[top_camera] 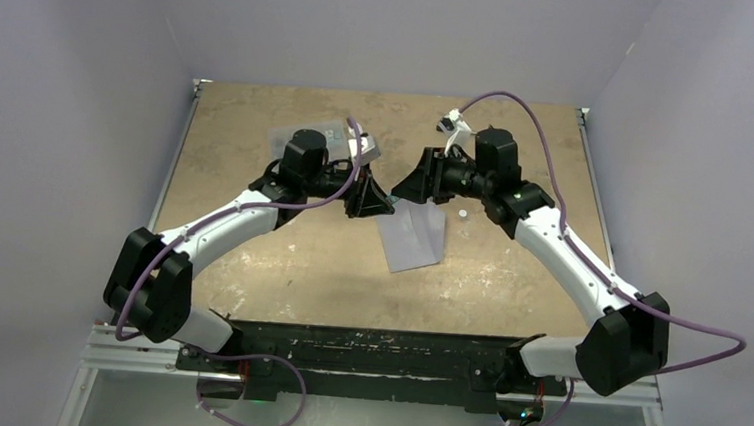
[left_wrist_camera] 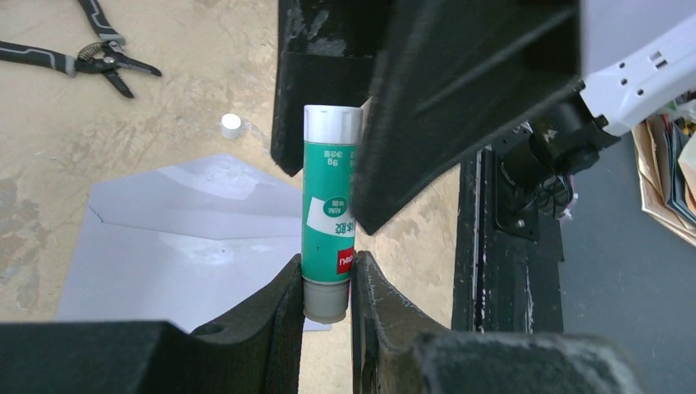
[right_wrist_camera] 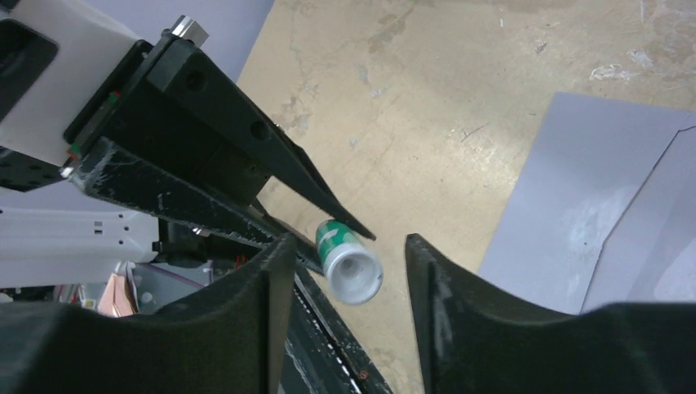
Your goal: Place the letter into the envelope and seal it
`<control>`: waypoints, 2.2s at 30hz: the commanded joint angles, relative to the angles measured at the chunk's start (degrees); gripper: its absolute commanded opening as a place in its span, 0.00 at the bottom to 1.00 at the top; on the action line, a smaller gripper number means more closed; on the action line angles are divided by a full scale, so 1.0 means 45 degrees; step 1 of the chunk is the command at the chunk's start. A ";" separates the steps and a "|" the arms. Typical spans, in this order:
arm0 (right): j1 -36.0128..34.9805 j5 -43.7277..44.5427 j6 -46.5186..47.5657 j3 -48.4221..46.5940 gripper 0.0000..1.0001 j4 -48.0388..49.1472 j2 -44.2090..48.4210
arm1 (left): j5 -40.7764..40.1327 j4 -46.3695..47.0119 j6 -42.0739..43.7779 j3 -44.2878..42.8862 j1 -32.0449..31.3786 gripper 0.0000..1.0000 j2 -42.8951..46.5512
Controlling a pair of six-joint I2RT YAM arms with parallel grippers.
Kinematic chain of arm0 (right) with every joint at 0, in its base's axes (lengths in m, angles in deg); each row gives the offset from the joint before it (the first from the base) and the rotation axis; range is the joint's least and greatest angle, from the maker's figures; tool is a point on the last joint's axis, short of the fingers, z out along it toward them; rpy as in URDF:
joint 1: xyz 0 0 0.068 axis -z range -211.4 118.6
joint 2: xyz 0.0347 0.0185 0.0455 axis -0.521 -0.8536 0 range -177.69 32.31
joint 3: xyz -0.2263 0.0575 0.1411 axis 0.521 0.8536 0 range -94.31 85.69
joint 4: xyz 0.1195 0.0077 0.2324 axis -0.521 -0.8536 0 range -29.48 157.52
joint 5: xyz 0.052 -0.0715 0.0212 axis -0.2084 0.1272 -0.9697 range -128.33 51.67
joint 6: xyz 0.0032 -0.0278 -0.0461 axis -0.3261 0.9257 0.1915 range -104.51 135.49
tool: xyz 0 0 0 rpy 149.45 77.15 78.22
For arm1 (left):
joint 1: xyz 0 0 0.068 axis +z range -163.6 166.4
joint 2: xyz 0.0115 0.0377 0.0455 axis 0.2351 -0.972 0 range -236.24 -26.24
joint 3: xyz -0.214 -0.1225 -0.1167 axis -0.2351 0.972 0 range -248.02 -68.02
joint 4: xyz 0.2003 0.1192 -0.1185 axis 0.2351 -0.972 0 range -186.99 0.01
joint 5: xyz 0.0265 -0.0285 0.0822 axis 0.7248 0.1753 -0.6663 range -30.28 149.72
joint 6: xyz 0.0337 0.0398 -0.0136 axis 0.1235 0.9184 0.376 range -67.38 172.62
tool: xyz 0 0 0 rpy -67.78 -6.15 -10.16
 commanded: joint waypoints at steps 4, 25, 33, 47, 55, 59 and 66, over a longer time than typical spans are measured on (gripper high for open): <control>-0.0047 -0.1397 0.0671 -0.0454 0.41 0.0291 -0.0693 | 0.0697 -0.0367 0.0883 -0.0512 0.0014 0.00 0.0226; -0.0336 -0.2936 0.1244 -0.0412 0.07 0.0258 -0.0967 | 0.0518 -0.1038 0.1196 -0.0703 -0.0004 0.01 0.0334; -0.0341 0.1567 0.0907 0.1094 0.00 0.2216 0.1002 | -0.3759 0.0324 -0.0444 0.0296 0.0016 0.77 0.1623; -0.3163 1.2305 0.1318 0.4018 0.00 0.4077 -0.0198 | -0.7302 0.1867 -0.6844 0.0728 0.0016 0.16 -0.1685; -0.3912 1.3725 0.1803 0.4596 0.00 0.5057 -0.1435 | -0.7230 0.1456 -0.7383 -0.2144 -0.0001 0.01 -0.6163; -0.3951 1.3295 0.1987 0.4718 0.00 0.5559 -0.2050 | -0.7398 0.0731 -0.7950 -0.3730 -0.0004 0.00 -0.7486; -0.3945 1.2816 0.1942 0.4212 0.00 0.5504 -0.3040 | -0.7908 0.0157 -0.8303 -0.4093 -0.0090 0.00 -0.8338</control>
